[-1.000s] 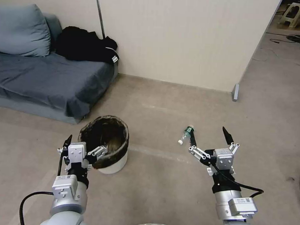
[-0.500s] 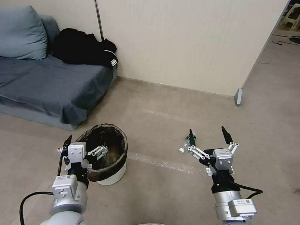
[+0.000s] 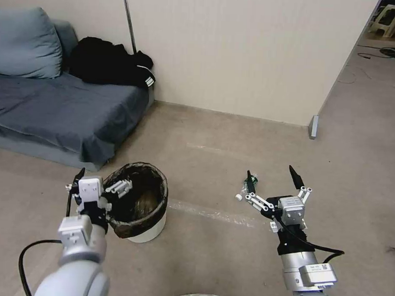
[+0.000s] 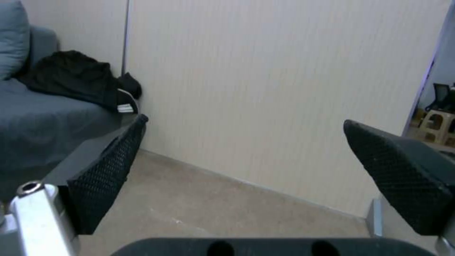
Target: Pick up the trash bin, then pick up the garbage from the floor and place it into the trash bin.
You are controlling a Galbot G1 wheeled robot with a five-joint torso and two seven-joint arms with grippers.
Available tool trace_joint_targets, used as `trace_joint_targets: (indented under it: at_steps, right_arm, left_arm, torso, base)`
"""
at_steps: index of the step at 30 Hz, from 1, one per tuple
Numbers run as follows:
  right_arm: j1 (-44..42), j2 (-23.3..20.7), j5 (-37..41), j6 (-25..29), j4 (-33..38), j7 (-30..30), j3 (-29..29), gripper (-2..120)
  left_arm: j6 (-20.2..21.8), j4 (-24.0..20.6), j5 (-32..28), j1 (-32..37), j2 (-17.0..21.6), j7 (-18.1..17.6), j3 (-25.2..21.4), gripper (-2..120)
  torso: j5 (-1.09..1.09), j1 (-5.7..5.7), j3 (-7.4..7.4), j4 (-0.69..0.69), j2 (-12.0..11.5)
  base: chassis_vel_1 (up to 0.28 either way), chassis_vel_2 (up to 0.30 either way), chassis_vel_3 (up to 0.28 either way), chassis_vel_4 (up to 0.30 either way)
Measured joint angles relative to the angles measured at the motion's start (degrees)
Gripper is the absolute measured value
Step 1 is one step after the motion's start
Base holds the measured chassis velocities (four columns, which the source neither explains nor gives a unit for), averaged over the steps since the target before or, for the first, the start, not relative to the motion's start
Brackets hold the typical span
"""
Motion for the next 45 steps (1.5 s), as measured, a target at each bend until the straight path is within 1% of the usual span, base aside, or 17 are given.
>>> trace_joint_targets:
  at_steps: [1, 3, 4, 7, 8, 11, 13, 14, 16, 17, 20, 23, 25, 26, 29, 36, 45]
  right_arm:
    - [0.00, 0.00, 0.00, 0.00, 0.00, 0.00, 0.00, 100]
    - [0.03, 0.00, 0.04, 0.78, -0.28, -0.85, -0.21, 100]
    - [0.03, 0.00, 0.04, 0.78, -0.28, -0.85, -0.21, 100]
    - [0.09, 0.00, 0.27, 1.46, -0.57, -1.27, -0.39, 100]
    - [0.09, 0.00, 0.27, 1.46, -0.57, -1.27, -0.39, 100]
    - [0.08, 0.00, 0.25, 2.33, -0.87, -1.36, -0.40, 100]
    - [0.07, 0.00, 0.06, 2.72, -0.94, -1.69, -0.37, 100]
    - [0.07, 0.00, 0.06, 2.72, -0.94, -1.69, -0.37, 100]
    - [0.08, 0.00, 0.05, 2.85, -0.97, -1.85, -0.38, 100]
    - [0.08, 0.00, 0.05, 2.85, -0.97, -1.85, -0.38, 100]
    - [0.12, 0.00, -0.14, 3.05, -1.03, -1.94, -0.46, 100]
    - [0.13, 0.00, -0.29, 3.16, -1.06, -1.98, -0.52, 100]
    - [0.12, 0.00, -0.31, 3.17, -1.06, -1.99, -0.52, 100]
    - [0.09, 0.00, -0.44, 3.20, -1.06, -2.10, -0.53, 100]
    - [-0.01, 0.00, -0.57, 3.28, -1.06, -2.15, -0.49, 100]
    - [-0.06, 0.00, -0.58, 3.47, -1.04, -2.36, -0.37, 100]
    - [-0.05, -0.01, -0.67, 3.85, -1.23, -2.52, -0.29, 100]
  left_arm:
    - [0.00, 0.00, 0.00, 0.00, 0.00, 0.00, 0.00, 100]
    - [0.54, 3.07, -3.51, -2.76, 0.54, -1.35, -2.08, 100]
    - [0.54, 3.07, -3.51, -2.76, 0.54, -1.35, -2.08, 100]
    - [1.74, 6.02, -6.19, -5.16, 1.23, -2.06, -4.83, 100]
    - [1.74, 6.02, -6.19, -5.16, 1.23, -2.06, -4.83, 100]
    - [4.38, 9.85, -10.11, -7.46, 2.30, -2.66, -6.69, 100]
    - [5.76, 12.87, -11.47, -8.67, 2.86, -2.74, -7.45, 100]
    - [5.76, 12.87, -11.47, -8.67, 2.86, -2.74, -7.45, 100]
    - [7.52, 15.68, -13.61, -9.55, 3.57, -2.84, -7.70, 100]
    - [7.52, 15.68, -13.61, -9.55, 3.57, -2.84, -7.70, 100]
    - [10.50, 18.40, -16.62, -10.24, 4.67, -3.01, -7.46, 100]
    - [12.03, 19.27, -17.79, -10.45, 4.95, -2.81, -7.35, 100]
    - [12.28, 19.37, -17.94, -10.47, 4.98, -2.72, -7.34, 100]
    - [13.86, 20.00, -18.45, -10.53, 5.19, -1.59, -7.32, 100]
    - [15.57, 21.08, -18.26, -10.71, 5.38, -0.83, -7.40, 100]
    - [17.04, 23.91, -17.63, -11.28, 5.09, -0.83, -7.34, 100]
    - [18.41, 25.99, -18.21, -12.52, 4.95, -0.83, -6.70, 100]
  torso:
    - [0.00, 0.00, 0.00, 0.00, 0.00]
    - [0.00, 0.00, 0.00, 0.00, 0.00]
    - [0.00, 0.00, 0.00, 0.00, 0.00]
    - [0.00, 0.00, 0.00, 0.00, 0.00]
    - [0.00, 0.00, 0.00, 0.00, 0.00]
    - [0.01, 0.00, 0.00, 0.00, 0.00]
    - [0.01, 0.00, 0.00, -0.01, 0.00]
    - [0.01, 0.00, 0.00, -0.01, 0.00]
    - [-0.01, 0.00, 0.00, 0.00, 0.00]
    - [-0.01, 0.00, 0.00, 0.00, 0.00]
    - [0.00, 0.00, 0.00, 0.00, 0.00]
    - [0.00, 0.00, 0.00, 0.01, 0.00]
    - [0.01, 0.00, 0.00, 0.00, 0.00]
    - [0.01, 0.00, 0.00, 0.00, 0.00]
    - [0.01, 0.00, 0.00, 0.00, 0.00]
    - [0.01, 0.00, 0.00, 0.00, 0.00]
    - [0.01, 0.00, 0.00, 0.00, 0.00]
  base:
    - [0.000, 0.000, 0.000, 0.000]
    - [0.000, 0.000, 0.000, 0.000]
    - [0.000, 0.000, 0.000, 0.000]
    - [0.000, 0.000, 0.000, 0.000]
    - [0.000, 0.000, 0.000, 0.000]
    - [0.000, 0.000, 0.000, 0.000]
    - [0.000, 0.000, 0.000, 0.000]
    - [0.000, 0.000, 0.000, 0.000]
    - [0.000, 0.000, 0.000, 0.000]
    - [0.000, 0.000, 0.000, 0.000]
    - [0.000, 0.000, 0.000, 0.000]
    - [0.000, 0.000, 0.000, 0.000]
    - [0.000, 0.000, 0.000, 0.000]
    - [0.000, 0.000, 0.000, 0.000]
    - [0.000, 0.000, 0.000, 0.000]
    - [0.000, 0.000, 0.000, 0.000]
    - [0.000, 0.000, 0.000, 0.000]
